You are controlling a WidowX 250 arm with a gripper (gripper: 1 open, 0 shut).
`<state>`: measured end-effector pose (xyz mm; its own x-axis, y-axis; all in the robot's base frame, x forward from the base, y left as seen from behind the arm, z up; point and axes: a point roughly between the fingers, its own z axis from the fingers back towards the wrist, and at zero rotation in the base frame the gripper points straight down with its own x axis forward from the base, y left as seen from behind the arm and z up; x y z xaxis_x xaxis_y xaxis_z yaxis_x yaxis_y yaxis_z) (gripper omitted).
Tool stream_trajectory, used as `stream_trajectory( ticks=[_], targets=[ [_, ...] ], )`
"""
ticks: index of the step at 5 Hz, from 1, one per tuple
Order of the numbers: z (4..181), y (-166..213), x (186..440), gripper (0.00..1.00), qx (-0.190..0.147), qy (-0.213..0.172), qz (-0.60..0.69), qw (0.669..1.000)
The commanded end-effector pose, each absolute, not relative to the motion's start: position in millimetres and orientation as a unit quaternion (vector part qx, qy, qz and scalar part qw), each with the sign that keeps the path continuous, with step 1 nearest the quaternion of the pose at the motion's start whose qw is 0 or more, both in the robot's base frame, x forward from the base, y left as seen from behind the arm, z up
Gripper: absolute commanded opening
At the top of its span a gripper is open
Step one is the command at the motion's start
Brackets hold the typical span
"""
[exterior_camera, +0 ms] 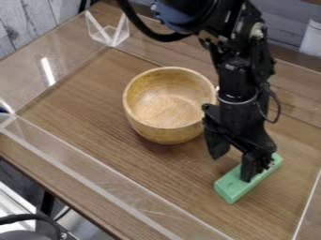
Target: Remove the green block from inside the brown bowl and put it on the table
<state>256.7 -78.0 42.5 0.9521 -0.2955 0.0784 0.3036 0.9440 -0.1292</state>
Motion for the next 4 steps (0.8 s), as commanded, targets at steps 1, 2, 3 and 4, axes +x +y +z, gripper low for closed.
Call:
stream_trajectory(
  ticks=[1, 2, 3, 4],
  targets=[
    [50.5, -75.5, 262.5, 1.0, -0.068, -0.047, -0.152, 0.985],
    [48.6, -75.3, 263.0, 1.0, -0.068, -0.046, -0.153, 0.985],
    [46.5, -75.5, 263.6, 1.0, -0.068, -0.046, -0.153, 0.985],
    [45.9, -75.1, 263.7, 1.0, -0.067, -0.047, -0.153, 0.985]
  ],
)
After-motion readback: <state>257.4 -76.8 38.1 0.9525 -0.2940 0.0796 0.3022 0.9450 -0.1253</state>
